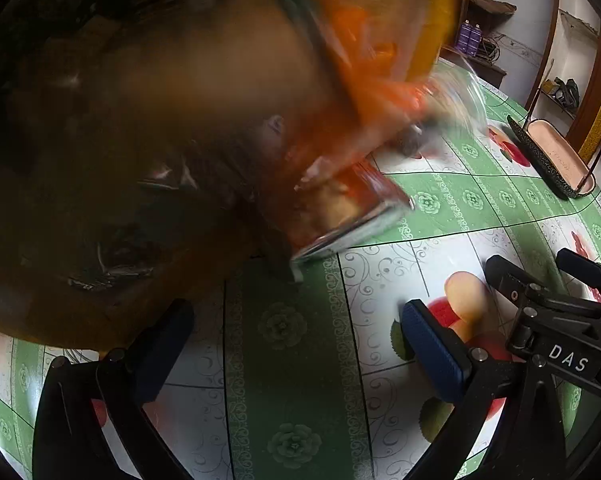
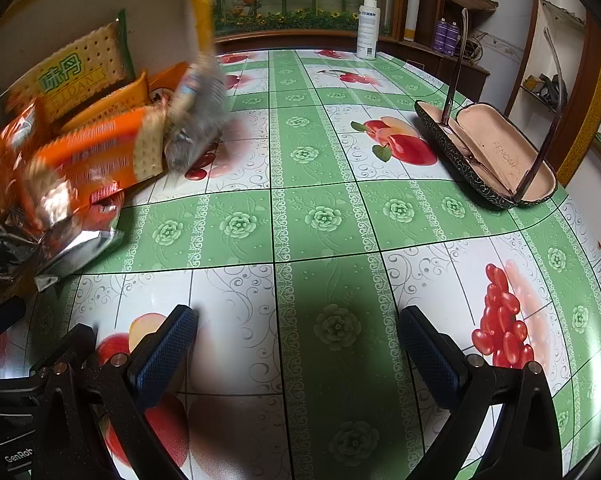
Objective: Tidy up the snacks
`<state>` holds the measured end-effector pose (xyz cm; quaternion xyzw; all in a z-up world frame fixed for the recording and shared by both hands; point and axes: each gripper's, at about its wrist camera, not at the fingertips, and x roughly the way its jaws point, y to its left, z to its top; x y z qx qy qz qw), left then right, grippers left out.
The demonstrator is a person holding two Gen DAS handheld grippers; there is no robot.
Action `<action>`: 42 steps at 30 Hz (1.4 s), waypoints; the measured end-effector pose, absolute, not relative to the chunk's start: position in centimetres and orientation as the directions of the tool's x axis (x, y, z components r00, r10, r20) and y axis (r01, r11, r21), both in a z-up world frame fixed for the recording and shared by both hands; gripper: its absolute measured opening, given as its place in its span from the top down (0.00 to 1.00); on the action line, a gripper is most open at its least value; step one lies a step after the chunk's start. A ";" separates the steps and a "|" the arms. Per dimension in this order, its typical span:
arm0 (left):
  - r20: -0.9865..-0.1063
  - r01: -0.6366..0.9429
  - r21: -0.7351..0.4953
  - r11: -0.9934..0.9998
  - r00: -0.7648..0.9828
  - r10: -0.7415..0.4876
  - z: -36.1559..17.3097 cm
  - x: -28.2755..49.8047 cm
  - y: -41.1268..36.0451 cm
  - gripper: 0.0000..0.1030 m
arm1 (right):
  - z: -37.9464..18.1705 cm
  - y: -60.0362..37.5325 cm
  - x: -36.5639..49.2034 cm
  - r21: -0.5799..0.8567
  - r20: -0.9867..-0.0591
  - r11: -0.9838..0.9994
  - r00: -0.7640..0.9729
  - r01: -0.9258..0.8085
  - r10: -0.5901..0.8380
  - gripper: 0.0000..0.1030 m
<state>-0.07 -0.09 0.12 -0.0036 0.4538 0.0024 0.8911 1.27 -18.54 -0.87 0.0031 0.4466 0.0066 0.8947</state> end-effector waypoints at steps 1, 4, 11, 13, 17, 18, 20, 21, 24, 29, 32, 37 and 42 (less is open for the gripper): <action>-0.808 -0.008 -0.003 1.000 0.589 0.002 0.1 -0.1 -0.1 0.00 | -0.9 -18.6 1.3 0.012 -0.799 1.000 0.601 -0.009 0.015 0.01; -0.809 -0.007 -0.003 1.000 0.588 0.002 0.0 0.0 0.0 0.00 | -0.9 -18.6 1.2 0.012 -0.799 1.000 0.601 -0.009 0.015 0.01; -0.809 -0.008 -0.003 1.000 0.588 0.002 0.2 -0.2 0.0 0.00 | -0.9 -18.4 1.5 0.010 -0.799 1.000 0.601 -0.008 0.013 0.01; -0.809 -0.008 -0.003 1.000 0.588 0.002 0.2 -0.2 -0.1 0.00 | -0.9 -18.5 1.5 0.010 -0.799 1.000 0.601 -0.008 0.013 0.01; -0.809 -0.008 -0.003 1.000 0.588 0.002 -0.1 -0.2 -0.3 0.00 | -0.9 -18.6 1.3 0.010 -0.799 1.000 0.601 -0.008 0.013 0.01; -0.808 -0.008 -0.003 1.000 0.589 0.002 -0.1 -0.2 -0.3 0.00 | -0.9 -18.6 1.4 0.010 -0.799 1.000 0.601 -0.008 0.013 0.01; -0.808 -0.008 -0.003 1.000 0.589 0.002 -0.5 -0.3 -0.6 0.00 | -0.9 -18.6 1.3 0.010 -0.799 1.000 0.601 -0.008 0.013 0.01; -0.808 -0.008 -0.003 1.000 0.589 0.002 -0.5 -0.4 -0.7 0.00 | -0.9 -18.6 1.3 0.011 -0.799 1.000 0.601 -0.008 0.013 0.01; -0.808 -0.008 -0.003 1.000 0.589 0.002 -0.5 -0.3 -0.6 0.00 | -0.9 -18.7 1.3 0.011 -0.799 1.000 0.601 -0.008 0.013 0.01; -0.809 -0.008 -0.003 1.000 0.588 0.002 -0.5 -0.3 -0.6 0.00 | -0.9 -18.7 1.4 0.011 -0.799 1.000 0.601 -0.008 0.013 0.01; -0.809 -0.008 -0.003 1.000 0.588 0.002 -0.5 -0.3 -0.6 0.00 | -0.9 -18.6 1.4 0.011 -0.799 1.000 0.601 -0.008 0.013 0.01; -0.809 -0.008 -0.003 1.000 0.588 0.002 -0.5 -0.3 -0.6 0.00 | -0.9 -18.6 1.4 0.011 -0.799 1.000 0.601 -0.008 0.013 0.01; -0.809 -0.008 -0.003 1.000 0.588 0.002 -0.5 -0.3 -0.6 0.00 | -0.9 -18.6 1.4 0.010 -0.799 1.000 0.601 -0.008 0.013 0.01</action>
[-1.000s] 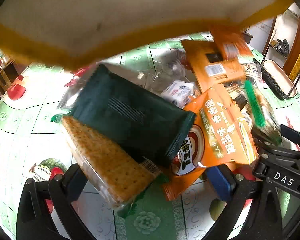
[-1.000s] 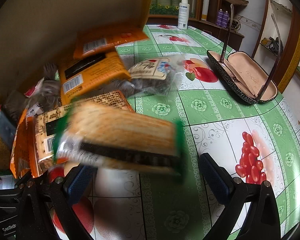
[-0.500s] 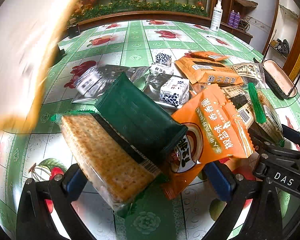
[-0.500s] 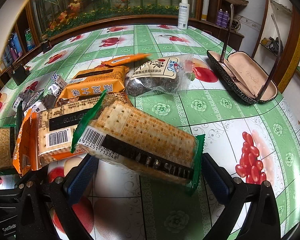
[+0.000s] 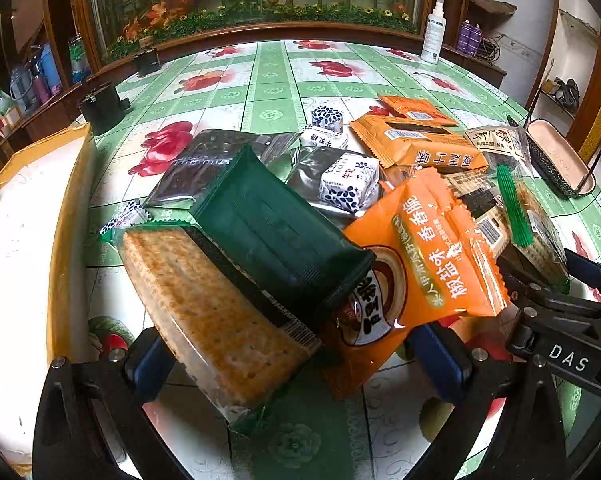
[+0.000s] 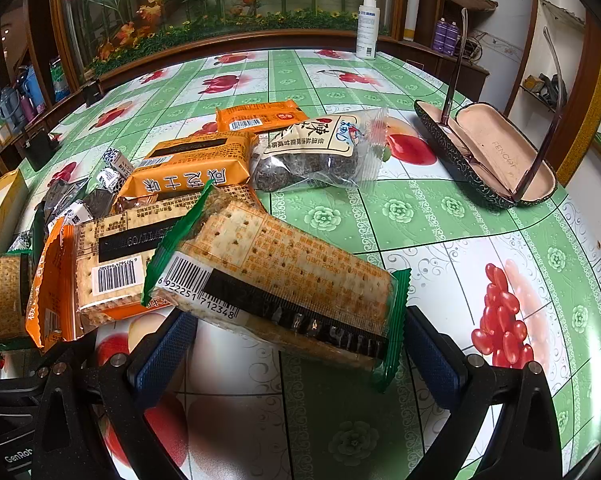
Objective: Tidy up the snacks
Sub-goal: 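Move the right tool to the cracker pack and close its fingers on it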
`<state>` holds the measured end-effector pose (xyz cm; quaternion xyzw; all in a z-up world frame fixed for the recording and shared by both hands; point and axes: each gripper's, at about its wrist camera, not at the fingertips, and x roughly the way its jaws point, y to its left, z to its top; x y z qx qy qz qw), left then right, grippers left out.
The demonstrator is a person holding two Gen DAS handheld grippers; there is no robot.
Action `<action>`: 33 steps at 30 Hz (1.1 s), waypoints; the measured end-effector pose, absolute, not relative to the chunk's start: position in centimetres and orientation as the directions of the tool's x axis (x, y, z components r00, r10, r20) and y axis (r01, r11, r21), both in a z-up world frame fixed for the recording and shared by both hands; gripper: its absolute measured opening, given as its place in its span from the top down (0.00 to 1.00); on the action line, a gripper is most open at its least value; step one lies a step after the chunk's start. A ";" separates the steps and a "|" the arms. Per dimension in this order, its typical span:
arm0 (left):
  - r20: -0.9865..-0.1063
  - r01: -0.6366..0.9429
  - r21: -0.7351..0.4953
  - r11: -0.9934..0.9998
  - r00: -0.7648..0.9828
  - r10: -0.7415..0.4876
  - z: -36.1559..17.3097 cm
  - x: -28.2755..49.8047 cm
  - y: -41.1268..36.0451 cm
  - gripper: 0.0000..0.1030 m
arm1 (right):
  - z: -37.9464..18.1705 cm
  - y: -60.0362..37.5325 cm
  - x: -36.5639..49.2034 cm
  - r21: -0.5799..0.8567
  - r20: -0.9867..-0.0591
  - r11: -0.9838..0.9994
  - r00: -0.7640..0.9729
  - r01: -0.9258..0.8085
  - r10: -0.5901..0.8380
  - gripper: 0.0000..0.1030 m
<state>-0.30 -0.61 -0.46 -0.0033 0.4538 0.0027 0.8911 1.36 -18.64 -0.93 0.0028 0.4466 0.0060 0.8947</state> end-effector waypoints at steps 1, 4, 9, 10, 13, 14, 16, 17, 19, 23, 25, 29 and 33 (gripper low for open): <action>-0.809 -0.008 -0.003 1.000 0.588 0.002 -0.5 -0.3 -0.6 0.00 | -0.9 -18.7 1.4 0.011 -0.799 1.000 0.601 -0.008 0.013 0.01; -0.809 -0.008 -0.003 1.000 0.588 0.002 -0.5 -0.3 -0.6 0.00 | -0.9 -18.6 1.4 0.010 -0.799 1.000 0.601 -0.008 0.013 0.01; -0.809 -0.008 -0.003 1.000 0.588 0.002 -0.4 -0.3 -0.6 0.00 | -0.9 -18.7 1.4 0.010 -0.799 1.000 0.601 -0.008 0.013 0.01; -0.809 -0.008 -0.003 1.000 0.588 0.002 -0.5 -0.3 -0.6 0.00 | -0.9 -18.7 1.4 0.010 -0.799 1.000 0.601 -0.008 0.013 0.01; -0.809 -0.008 -0.003 1.000 0.588 0.002 -0.4 -0.3 -0.6 0.00 | -0.9 -18.7 1.4 0.010 -0.799 1.000 0.601 -0.008 0.013 0.01; -0.809 -0.008 -0.003 1.000 0.588 0.002 -0.4 -0.3 -0.6 0.00 | -0.9 -18.7 1.4 0.011 -0.799 1.000 0.601 -0.008 0.013 0.01; -0.809 -0.008 -0.004 1.000 0.588 0.002 -0.4 -0.3 -0.6 0.00 | -0.9 -18.7 1.4 0.009 -0.801 1.000 0.599 -0.012 0.014 0.01; -0.809 -0.008 -0.004 1.000 0.588 0.001 -0.4 -0.3 -0.6 0.00 | -0.9 -18.7 1.3 0.009 -0.806 1.000 0.592 -0.018 0.018 0.01; -0.809 -0.012 -0.003 1.000 0.588 0.004 -0.3 -0.3 -0.7 0.00 | -0.8 -19.1 1.2 0.012 -0.818 0.999 0.574 -0.048 0.037 0.01; -0.840 0.044 -0.005 0.999 0.542 -0.028 -0.1 -0.7 -0.6 0.00 | -0.8 -19.3 0.6 0.019 -0.834 0.994 0.547 -0.111 0.077 0.01; -0.854 0.082 -0.006 0.997 0.517 -0.048 0.2 -1.4 -0.6 0.00 | -0.7 -19.9 -0.1 0.053 -0.836 0.988 0.535 -0.144 0.123 0.01; -0.846 0.176 -0.097 0.980 0.504 -0.174 0.6 -4.3 0.6 0.00 | -0.1 -22.1 -2.0 0.155 -0.821 0.971 0.523 -0.182 0.229 0.01; -0.786 0.206 -0.172 0.963 0.561 -0.260 1.7 -6.7 1.8 0.01 | 1.6 -23.7 -3.3 0.208 -0.753 0.956 0.591 -0.206 0.291 0.01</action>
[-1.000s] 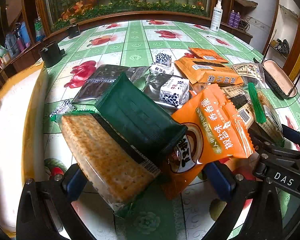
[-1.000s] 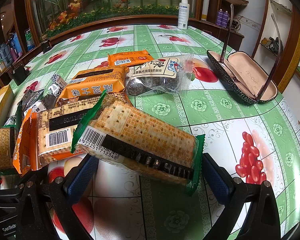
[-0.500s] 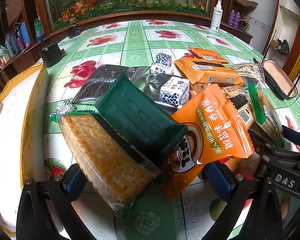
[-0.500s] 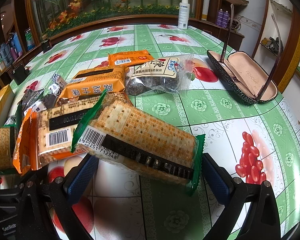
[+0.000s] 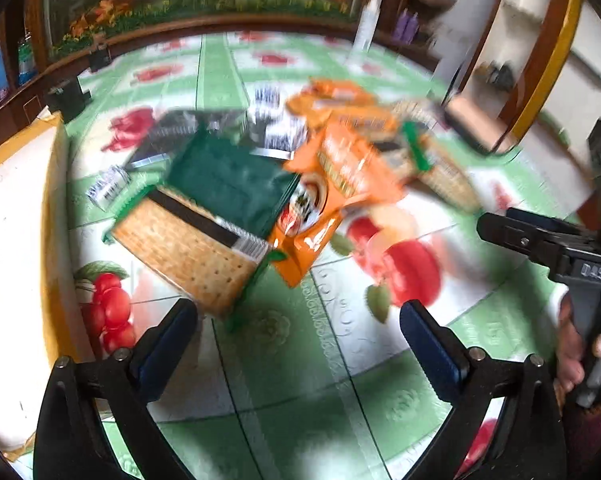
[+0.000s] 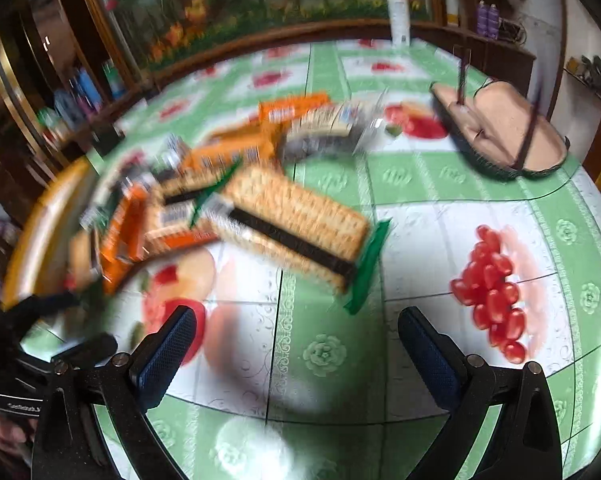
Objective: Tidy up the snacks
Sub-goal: 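Move the right tool to the cracker pack and close its fingers on it, then lift the cracker pack with the right tool while the left tool grasps another cracker pack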
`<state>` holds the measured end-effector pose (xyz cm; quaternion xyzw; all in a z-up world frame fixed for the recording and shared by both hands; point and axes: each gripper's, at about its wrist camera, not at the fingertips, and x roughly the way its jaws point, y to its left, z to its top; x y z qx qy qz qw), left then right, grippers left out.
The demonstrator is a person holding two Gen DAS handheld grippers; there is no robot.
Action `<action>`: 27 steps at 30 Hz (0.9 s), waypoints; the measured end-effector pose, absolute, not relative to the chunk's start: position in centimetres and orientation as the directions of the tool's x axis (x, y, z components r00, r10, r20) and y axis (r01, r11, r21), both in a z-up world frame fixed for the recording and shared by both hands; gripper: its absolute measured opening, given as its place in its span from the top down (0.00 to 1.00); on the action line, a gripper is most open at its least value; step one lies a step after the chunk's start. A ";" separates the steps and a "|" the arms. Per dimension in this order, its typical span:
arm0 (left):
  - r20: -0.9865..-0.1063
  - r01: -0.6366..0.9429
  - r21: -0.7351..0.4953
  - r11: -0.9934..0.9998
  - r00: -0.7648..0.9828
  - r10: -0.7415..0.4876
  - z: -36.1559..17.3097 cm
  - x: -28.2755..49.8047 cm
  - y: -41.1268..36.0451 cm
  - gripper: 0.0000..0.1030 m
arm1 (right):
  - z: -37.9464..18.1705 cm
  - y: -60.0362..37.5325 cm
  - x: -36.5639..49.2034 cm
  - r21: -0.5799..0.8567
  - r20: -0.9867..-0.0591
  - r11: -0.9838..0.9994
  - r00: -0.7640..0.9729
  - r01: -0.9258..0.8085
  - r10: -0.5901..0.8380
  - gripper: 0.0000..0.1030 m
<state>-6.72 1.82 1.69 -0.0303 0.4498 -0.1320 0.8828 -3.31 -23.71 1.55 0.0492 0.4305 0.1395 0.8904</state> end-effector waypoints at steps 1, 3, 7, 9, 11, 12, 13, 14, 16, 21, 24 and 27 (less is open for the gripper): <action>-0.777 0.204 -0.178 0.963 0.571 -0.265 1.7 -6.9 2.0 0.01 | 2.1 -23.6 -3.5 0.178 -0.741 0.958 0.610 -0.224 0.281 0.01; -0.767 0.220 -0.178 0.959 0.580 -0.275 1.9 -7.1 1.9 0.04 | 3.1 -23.2 -3.3 0.106 -0.717 0.956 0.644 -0.275 0.265 0.01; -0.745 0.273 -0.142 0.952 0.604 -0.284 2.4 -7.6 0.9 0.04 | 3.9 -22.1 -0.5 0.002 -0.718 0.900 0.626 -0.436 0.305 0.01; -0.734 0.284 -0.127 0.950 0.618 -0.283 2.6 -7.8 0.7 0.04 | 3.4 -21.3 1.0 -0.042 -0.751 0.861 0.585 -0.506 0.307 0.01; -0.724 0.292 -0.133 0.947 0.624 -0.294 2.8 -8.0 0.7 0.04 | 2.9 -20.6 2.5 -0.088 -0.755 0.846 0.589 -0.525 0.288 0.01; -0.722 0.290 -0.138 0.947 0.625 -0.297 2.8 -8.0 0.8 0.04 | 2.4 -20.2 2.9 -0.089 -0.770 0.835 0.569 -0.543 0.289 0.01; -0.721 0.285 -0.147 0.947 0.625 -0.300 2.8 -7.9 1.0 0.04 | 2.0 -20.0 3.2 -0.095 -0.781 0.830 0.558 -0.550 0.281 0.01; -0.721 0.284 -0.156 0.946 0.622 -0.306 2.8 -7.9 1.2 0.04 | 1.5 -19.7 3.4 -0.109 -0.788 0.829 0.556 -0.549 0.264 0.01; -0.714 0.278 -0.191 0.941 0.618 -0.328 2.9 -7.8 1.8 0.04 | 0.5 -19.4 3.4 -0.082 -0.810 0.832 0.523 -0.548 0.265 0.33; -0.693 0.257 -0.289 0.922 0.609 -0.387 2.9 -7.4 3.4 0.04 | 0.6 -19.7 1.2 -0.013 -0.790 0.893 0.552 -0.449 0.266 0.39; -0.693 0.229 -0.300 0.926 0.615 -0.376 2.9 -7.3 3.8 0.04 | 1.0 -21.0 -0.6 0.096 -0.738 0.936 0.607 -0.340 0.296 0.39; -0.711 0.192 -0.298 0.935 0.609 -0.351 2.8 -6.9 4.0 0.05 | 1.9 -22.2 -2.2 0.203 -0.652 0.938 0.676 -0.281 0.344 0.39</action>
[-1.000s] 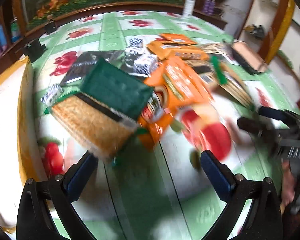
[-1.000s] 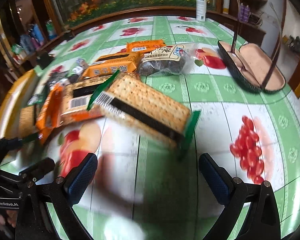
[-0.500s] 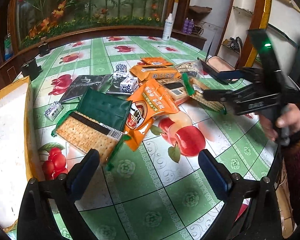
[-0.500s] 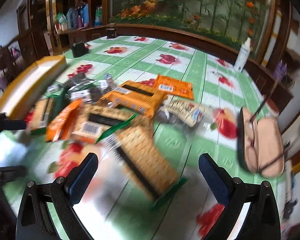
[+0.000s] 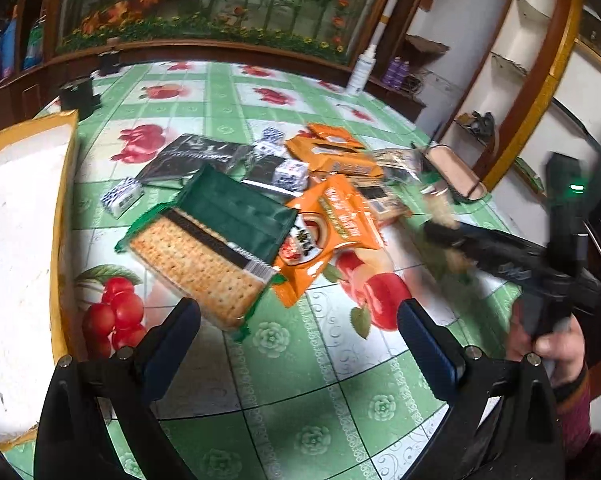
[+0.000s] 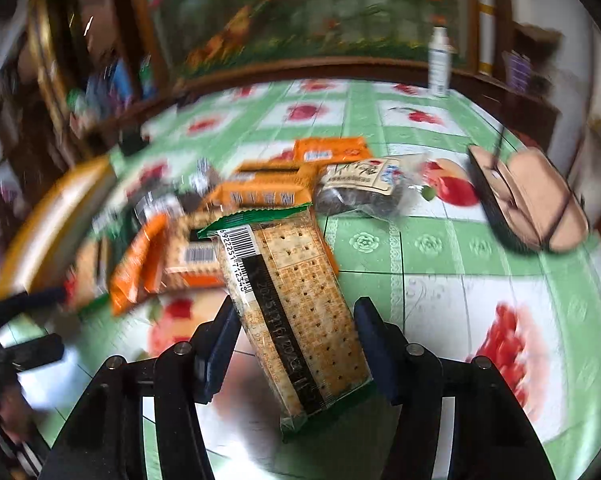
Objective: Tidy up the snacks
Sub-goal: 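Lift the cracker pack with the right tool while the left tool grasps another cracker pack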
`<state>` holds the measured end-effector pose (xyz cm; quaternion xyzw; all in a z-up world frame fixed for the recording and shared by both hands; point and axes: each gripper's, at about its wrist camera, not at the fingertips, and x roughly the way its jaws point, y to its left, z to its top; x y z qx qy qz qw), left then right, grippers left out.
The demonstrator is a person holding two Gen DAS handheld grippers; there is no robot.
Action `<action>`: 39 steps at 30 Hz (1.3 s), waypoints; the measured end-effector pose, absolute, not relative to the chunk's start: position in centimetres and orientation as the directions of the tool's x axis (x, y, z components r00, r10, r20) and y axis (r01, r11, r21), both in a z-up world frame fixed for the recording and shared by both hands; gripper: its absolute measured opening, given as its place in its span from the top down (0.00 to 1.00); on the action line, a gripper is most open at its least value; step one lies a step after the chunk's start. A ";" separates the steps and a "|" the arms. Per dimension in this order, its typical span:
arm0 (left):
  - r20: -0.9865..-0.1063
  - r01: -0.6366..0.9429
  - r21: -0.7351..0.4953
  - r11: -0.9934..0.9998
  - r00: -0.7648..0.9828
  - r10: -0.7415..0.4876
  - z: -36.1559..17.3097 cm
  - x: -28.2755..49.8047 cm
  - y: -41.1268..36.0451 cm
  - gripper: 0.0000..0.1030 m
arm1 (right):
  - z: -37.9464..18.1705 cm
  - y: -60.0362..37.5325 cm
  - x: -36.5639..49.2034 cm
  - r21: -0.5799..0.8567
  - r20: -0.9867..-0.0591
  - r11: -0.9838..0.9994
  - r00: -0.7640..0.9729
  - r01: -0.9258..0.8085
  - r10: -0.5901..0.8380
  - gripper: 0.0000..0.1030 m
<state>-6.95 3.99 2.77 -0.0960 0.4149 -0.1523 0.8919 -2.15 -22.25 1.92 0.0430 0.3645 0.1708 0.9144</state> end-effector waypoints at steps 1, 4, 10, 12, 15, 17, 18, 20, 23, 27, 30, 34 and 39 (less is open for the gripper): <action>-0.722 0.176 -0.300 0.937 0.601 -0.344 2.6 -6.7 4.0 0.05 | 2.3 -22.5 -2.7 0.214 -0.621 0.936 0.700 -0.280 0.351 0.39; -0.757 0.107 -0.316 0.943 0.571 -0.318 2.3 -5.3 4.3 0.07 | 2.2 -21.9 -2.2 0.198 -0.638 0.940 0.691 -0.279 0.339 0.39; -0.814 -0.073 -0.300 0.951 0.540 -0.215 1.4 -1.9 5.3 0.28 | 2.5 -21.3 -2.5 0.139 -0.617 0.957 0.734 -0.253 0.284 0.39; -0.821 -0.098 -0.277 0.956 0.541 -0.182 1.4 -1.0 5.2 0.30 | 2.7 -21.4 -2.7 0.147 -0.603 0.955 0.742 -0.258 0.293 0.39; -0.821 -0.116 -0.277 0.954 0.544 -0.173 1.4 0.1 5.2 0.30 | 2.7 -22.0 -2.3 0.168 -0.603 0.954 0.740 -0.249 0.299 0.39; -0.822 -0.092 -0.254 0.963 0.545 -0.165 1.3 0.4 4.7 0.31 | 2.7 -22.2 -2.2 0.179 -0.604 0.954 0.739 -0.240 0.299 0.39; -0.823 -0.074 -0.234 0.969 0.546 -0.157 1.3 0.4 4.3 0.38 | 2.7 -22.2 -2.3 0.180 -0.601 0.954 0.741 -0.240 0.299 0.39; -0.822 -0.017 -0.212 0.977 0.544 -0.169 1.3 0.1 3.5 0.41 | 2.9 -22.2 -2.5 0.174 -0.594 0.956 0.750 -0.235 0.292 0.39; -0.822 0.042 -0.224 0.974 0.529 -0.212 1.5 -0.7 2.8 0.45 | 2.8 -22.3 -2.6 0.203 -0.597 0.947 0.735 -0.248 0.321 0.39; -0.819 0.001 -0.246 0.969 0.534 -0.209 1.9 -0.7 3.3 0.43 | 2.8 -22.6 -2.9 0.230 -0.591 0.944 0.736 -0.238 0.330 0.39; -0.832 -0.044 -0.231 0.972 0.527 -0.174 2.0 0.3 3.6 0.27 | 2.8 -22.9 -2.9 0.238 -0.589 0.944 0.739 -0.229 0.327 0.39; -0.845 -0.042 -0.204 0.978 0.512 -0.154 1.5 1.9 3.2 0.27 | 2.8 -23.1 -2.9 0.252 -0.589 0.941 0.737 -0.224 0.333 0.39; -0.857 0.040 -0.171 0.984 0.487 -0.169 1.3 3.1 1.3 0.27 | 2.4 -23.5 -3.1 0.288 -0.593 0.932 0.723 -0.219 0.353 0.39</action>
